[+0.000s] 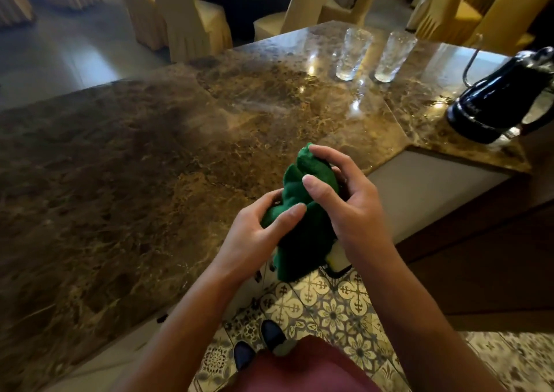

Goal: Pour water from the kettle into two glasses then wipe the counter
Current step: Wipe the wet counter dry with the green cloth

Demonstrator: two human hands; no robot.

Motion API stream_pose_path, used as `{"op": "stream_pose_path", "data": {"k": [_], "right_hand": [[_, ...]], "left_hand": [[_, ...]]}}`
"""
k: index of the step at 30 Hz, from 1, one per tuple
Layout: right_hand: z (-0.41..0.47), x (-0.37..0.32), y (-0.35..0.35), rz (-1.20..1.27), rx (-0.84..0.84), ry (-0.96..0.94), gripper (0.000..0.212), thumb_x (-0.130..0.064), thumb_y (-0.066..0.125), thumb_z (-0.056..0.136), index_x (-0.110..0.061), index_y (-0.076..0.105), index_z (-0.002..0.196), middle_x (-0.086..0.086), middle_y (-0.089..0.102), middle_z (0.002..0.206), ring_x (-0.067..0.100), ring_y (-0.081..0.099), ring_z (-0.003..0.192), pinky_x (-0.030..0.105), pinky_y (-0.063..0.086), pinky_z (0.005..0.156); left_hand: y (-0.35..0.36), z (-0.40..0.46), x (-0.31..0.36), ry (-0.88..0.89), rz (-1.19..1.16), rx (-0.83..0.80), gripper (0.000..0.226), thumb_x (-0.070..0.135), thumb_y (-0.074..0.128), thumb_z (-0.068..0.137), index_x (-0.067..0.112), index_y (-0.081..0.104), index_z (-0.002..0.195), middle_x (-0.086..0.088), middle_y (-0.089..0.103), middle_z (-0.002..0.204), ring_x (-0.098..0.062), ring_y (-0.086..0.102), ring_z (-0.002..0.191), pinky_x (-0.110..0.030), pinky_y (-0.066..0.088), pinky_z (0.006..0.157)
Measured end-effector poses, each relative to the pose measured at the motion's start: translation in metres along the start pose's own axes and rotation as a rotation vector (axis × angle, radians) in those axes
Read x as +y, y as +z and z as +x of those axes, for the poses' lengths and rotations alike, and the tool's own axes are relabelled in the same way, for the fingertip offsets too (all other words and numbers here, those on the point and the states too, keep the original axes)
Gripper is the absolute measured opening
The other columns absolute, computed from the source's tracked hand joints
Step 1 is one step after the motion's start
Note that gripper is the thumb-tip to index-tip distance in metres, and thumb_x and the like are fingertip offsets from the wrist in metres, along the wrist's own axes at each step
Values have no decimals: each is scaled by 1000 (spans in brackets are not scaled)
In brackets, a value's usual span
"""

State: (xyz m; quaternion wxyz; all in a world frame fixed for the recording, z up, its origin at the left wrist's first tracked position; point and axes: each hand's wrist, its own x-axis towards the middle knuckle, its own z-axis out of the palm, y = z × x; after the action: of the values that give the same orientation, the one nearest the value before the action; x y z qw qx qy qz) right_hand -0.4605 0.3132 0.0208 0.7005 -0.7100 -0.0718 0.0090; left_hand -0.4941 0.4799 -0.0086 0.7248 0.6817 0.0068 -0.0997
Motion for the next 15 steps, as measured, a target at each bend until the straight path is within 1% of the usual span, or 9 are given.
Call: {"op": "stream_pose_path", "data": {"k": [2, 4, 6, 8, 9, 11, 12, 14, 15], "right_hand": [[-4, 0, -1, 21, 12, 18, 39, -21, 71, 93, -27, 70, 131, 0, 73, 122, 22, 72, 115, 46, 60, 99], [-8, 0, -2, 99, 35, 64, 38, -20, 66, 92, -28, 71, 129, 2, 74, 120, 24, 72, 114, 44, 60, 97], [-10, 1, -3, 188, 58, 92, 37, -20, 61, 91, -25, 72, 126, 6, 73, 119, 26, 72, 112, 40, 60, 92], [-12, 2, -5, 237, 87, 80, 33, -19, 58, 93, -23, 69, 124, 8, 71, 117, 25, 72, 105, 36, 60, 84], [-13, 3, -7, 243, 103, 65, 30, -17, 58, 96, -23, 67, 124, 9, 70, 114, 22, 71, 101, 34, 60, 81], [-15, 3, -14, 217, 129, 28, 28, -9, 59, 103, -22, 62, 127, 7, 67, 109, 15, 70, 94, 29, 59, 76], [-14, 4, -19, 181, 140, 4, 29, -8, 60, 103, -23, 60, 128, 5, 66, 108, 11, 70, 92, 28, 59, 75], [-11, 7, -31, 25, 158, -57, 28, -18, 67, 100, -30, 59, 125, -2, 67, 106, 10, 71, 93, 30, 61, 73], [-7, 8, -39, -70, 164, -86, 28, -26, 68, 97, -33, 60, 122, -6, 68, 104, 12, 72, 93, 32, 62, 73]], "left_hand": [[-4, 1, 4, 10, 52, 18, 33, 42, 73, 87, 25, 70, 115, -5, 76, 109, -20, 76, 99, -38, 62, 81], [-8, 2, 7, 67, 114, 60, 29, 43, 80, 86, 24, 72, 108, -4, 70, 108, -23, 73, 97, -38, 61, 78], [-6, 2, 11, 163, 122, 89, 26, 37, 81, 86, 22, 73, 106, -2, 64, 113, -23, 69, 103, -37, 61, 83], [0, 3, 17, 244, 148, 132, 25, 30, 80, 87, 17, 72, 107, -1, 63, 115, -22, 66, 107, -35, 60, 88], [4, 3, 20, 285, 201, 168, 24, 29, 79, 88, 17, 72, 108, 1, 64, 114, -20, 65, 108, -33, 59, 89], [12, 4, 26, 375, 392, 277, 20, 30, 77, 91, 19, 72, 106, 7, 63, 110, -17, 63, 106, -29, 57, 88], [17, 5, 29, 427, 531, 358, 19, 33, 76, 91, 19, 72, 103, 8, 61, 107, -14, 61, 102, -27, 55, 85], [30, 8, 36, 511, 789, 533, 20, 39, 70, 92, 19, 69, 94, 8, 55, 100, -12, 55, 94, -24, 50, 78], [38, 10, 40, 535, 828, 579, 20, 40, 68, 93, 20, 67, 91, 8, 53, 98, -15, 54, 92, -24, 48, 76]]}}
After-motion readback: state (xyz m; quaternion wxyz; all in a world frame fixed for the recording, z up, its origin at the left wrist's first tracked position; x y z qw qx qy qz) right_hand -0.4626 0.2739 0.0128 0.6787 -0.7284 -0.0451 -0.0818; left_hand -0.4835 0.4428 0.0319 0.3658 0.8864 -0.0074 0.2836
